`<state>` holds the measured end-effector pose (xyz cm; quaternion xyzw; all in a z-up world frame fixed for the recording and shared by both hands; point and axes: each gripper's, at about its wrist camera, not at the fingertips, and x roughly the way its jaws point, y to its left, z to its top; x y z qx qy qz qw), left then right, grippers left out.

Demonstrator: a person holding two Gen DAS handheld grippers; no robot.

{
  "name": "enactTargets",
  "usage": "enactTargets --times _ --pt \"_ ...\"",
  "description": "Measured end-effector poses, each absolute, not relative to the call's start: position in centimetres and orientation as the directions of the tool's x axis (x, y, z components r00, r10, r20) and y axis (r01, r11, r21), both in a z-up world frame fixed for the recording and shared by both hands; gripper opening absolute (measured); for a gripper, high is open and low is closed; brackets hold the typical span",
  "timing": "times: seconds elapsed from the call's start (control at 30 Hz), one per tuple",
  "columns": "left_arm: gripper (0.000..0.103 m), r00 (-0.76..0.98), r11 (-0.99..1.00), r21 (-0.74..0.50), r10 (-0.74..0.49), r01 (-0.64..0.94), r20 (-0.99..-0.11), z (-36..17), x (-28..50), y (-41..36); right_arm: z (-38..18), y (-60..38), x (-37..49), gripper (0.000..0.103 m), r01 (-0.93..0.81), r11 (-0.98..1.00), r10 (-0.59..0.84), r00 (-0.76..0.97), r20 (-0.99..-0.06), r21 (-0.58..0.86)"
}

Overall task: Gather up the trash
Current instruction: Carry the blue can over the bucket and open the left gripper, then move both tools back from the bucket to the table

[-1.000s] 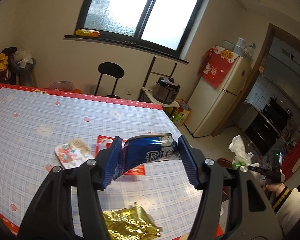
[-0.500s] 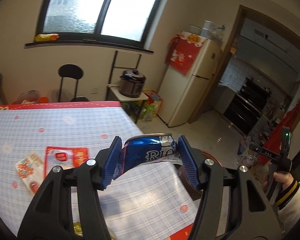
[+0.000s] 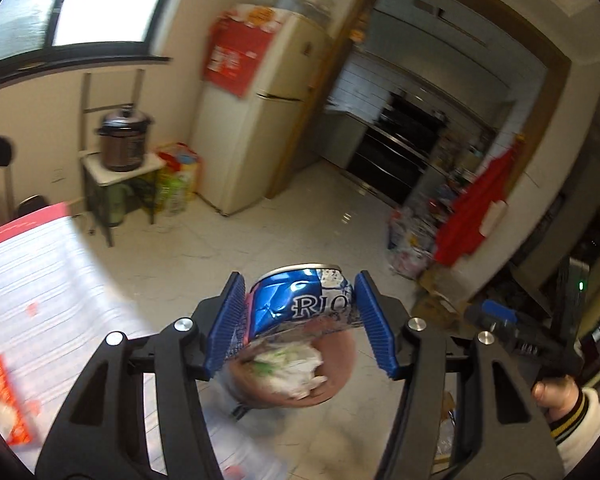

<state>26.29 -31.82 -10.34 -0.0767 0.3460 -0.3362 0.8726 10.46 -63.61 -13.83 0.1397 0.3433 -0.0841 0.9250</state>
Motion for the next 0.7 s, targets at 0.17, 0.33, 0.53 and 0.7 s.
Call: enactTargets --times 0.17,0.33,0.53,0.7 --pt "0.076 0.531 0.73 -0.344 -0.672 0.59 -0.516 -9.3 28.8 -38.9 -14.6 -66.0 9.2 0.098 0.314 0.927 -0.1 0.733 -0.673 0.204" --pt "0.084 0.556 0.724 -0.306 -0.678 0.619 -0.481 -7.8 28.2 -40.7 -14.9 -66.8 8.0 0.098 0.343 0.914 -0.118 0.735 -0.668 0.216" --pt "0.093 0.583 0.751 -0.29 -0.649 0.593 -0.489 -7.5 27.0 -36.4 -14.6 -65.7 7.4 0.098 0.337 0.913 -0.105 0.739 -0.665 0.23" --pt "0.097 0.652 0.812 -0.263 -0.578 0.521 -0.491 -6.6 25.5 -29.8 -13.5 -63.1 7.7 0.098 0.296 0.923 -0.072 0.759 -0.647 0.244"
